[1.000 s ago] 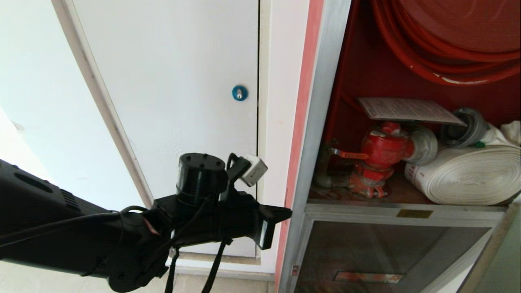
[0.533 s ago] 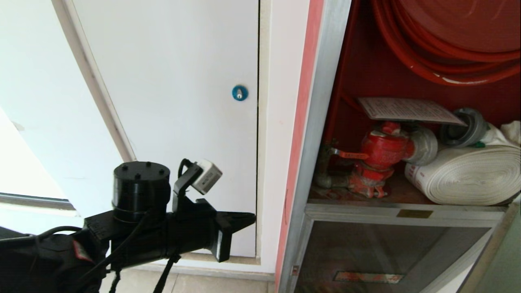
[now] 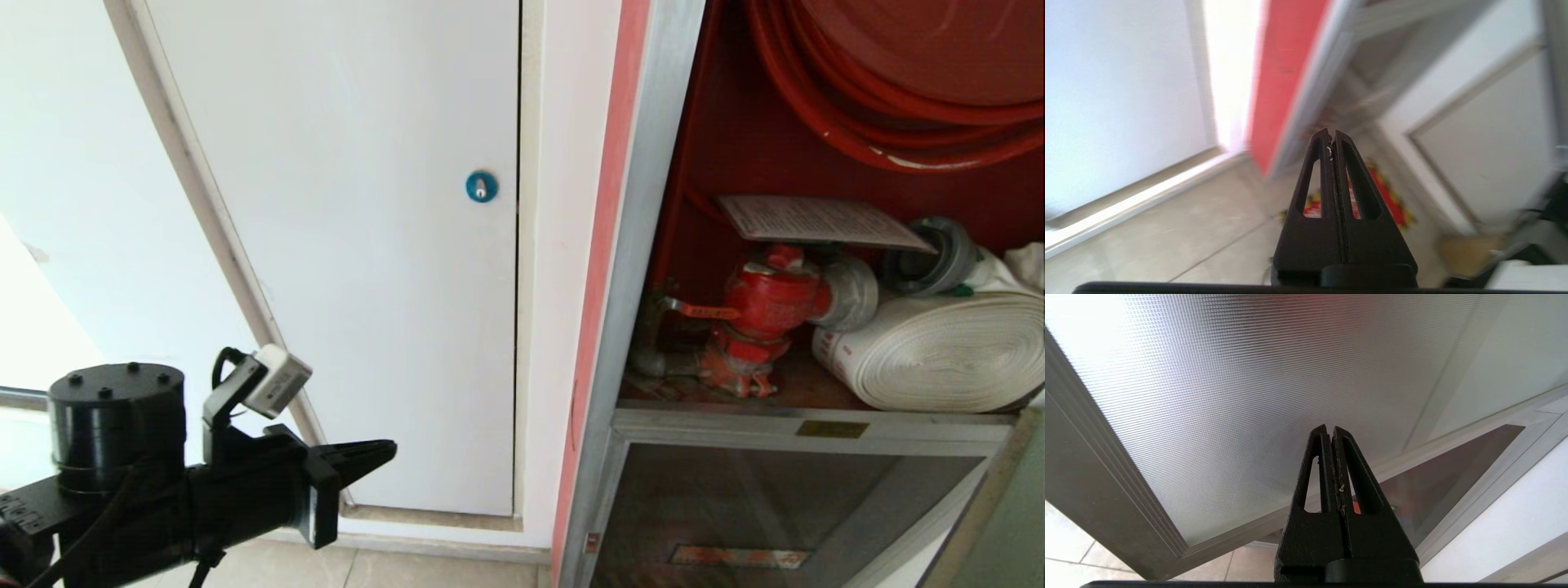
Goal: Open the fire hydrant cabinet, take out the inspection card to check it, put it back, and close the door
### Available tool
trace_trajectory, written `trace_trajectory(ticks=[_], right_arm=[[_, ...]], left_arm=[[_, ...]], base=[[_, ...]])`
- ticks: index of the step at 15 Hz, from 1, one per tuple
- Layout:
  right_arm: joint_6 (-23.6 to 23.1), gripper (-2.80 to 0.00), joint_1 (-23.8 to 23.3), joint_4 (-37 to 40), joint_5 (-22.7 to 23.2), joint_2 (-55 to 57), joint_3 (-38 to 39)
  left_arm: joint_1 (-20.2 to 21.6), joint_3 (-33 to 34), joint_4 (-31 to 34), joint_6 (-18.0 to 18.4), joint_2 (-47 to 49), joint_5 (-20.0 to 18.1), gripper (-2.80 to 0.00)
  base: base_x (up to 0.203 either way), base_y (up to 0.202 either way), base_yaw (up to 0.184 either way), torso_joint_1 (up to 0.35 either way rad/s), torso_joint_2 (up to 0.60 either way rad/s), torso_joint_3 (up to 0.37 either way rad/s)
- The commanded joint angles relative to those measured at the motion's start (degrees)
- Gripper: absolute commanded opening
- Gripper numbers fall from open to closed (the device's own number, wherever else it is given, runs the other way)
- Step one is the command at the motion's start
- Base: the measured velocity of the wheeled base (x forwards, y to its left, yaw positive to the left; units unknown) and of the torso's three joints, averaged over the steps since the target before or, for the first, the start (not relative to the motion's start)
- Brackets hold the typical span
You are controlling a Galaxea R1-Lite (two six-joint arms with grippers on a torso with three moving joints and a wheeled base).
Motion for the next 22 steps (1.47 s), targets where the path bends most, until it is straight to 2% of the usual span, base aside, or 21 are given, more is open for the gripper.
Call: trace_trajectory(ticks=[1, 2, 5, 7, 11, 15, 22], right_arm=[[0.0, -2.8, 0.0, 0.0, 0.0, 0.1, 0.0], [0.0, -2.8, 0.0, 0.0, 0.0, 0.1, 0.0], [0.0, -2.8, 0.0, 0.0, 0.0, 0.1, 0.0], [0.0, -2.8, 0.0, 0.0, 0.0, 0.1, 0.0], [0.0, -2.8, 0.0, 0.0, 0.0, 0.1, 0.0], [0.0, -2.8, 0.0, 0.0, 0.0, 0.1, 0.0], [0.0, -2.8, 0.0, 0.0, 0.0, 0.1, 0.0]], left_arm=[[4.7, 2.1, -0.3, 1.6, -3.3, -0.1, -2.8], [7.6, 2.9, -0.3, 3.1, -4.5, -0.1, -2.8], [13.9, 4.4, -0.2, 4.5, -8.6, 0.0, -2.8], [18.6, 5.3, 0.0, 5.0, -14.1, 0.1, -2.8], [25.5, 9.4, 0.6, 4.9, -28.2, 0.0, -2.8], [26.9, 15.3, 3.1, 4.5, -41.9, 0.0, -2.8], [26.9, 14.5, 24.4, 1.5, -67.6, 0.0, -2.8]], base=[[0.0, 0.0, 0.0, 0.0, 0.0, 0.0], [0.0, 0.0, 0.0, 0.0, 0.0, 0.0], [0.0, 0.0, 0.0, 0.0, 0.0, 0.0], [0.0, 0.0, 0.0, 0.0, 0.0, 0.0], [0.0, 0.0, 0.0, 0.0, 0.0, 0.0], [0.0, 0.0, 0.0, 0.0, 0.0, 0.0], [0.0, 0.0, 0.0, 0.0, 0.0, 0.0]])
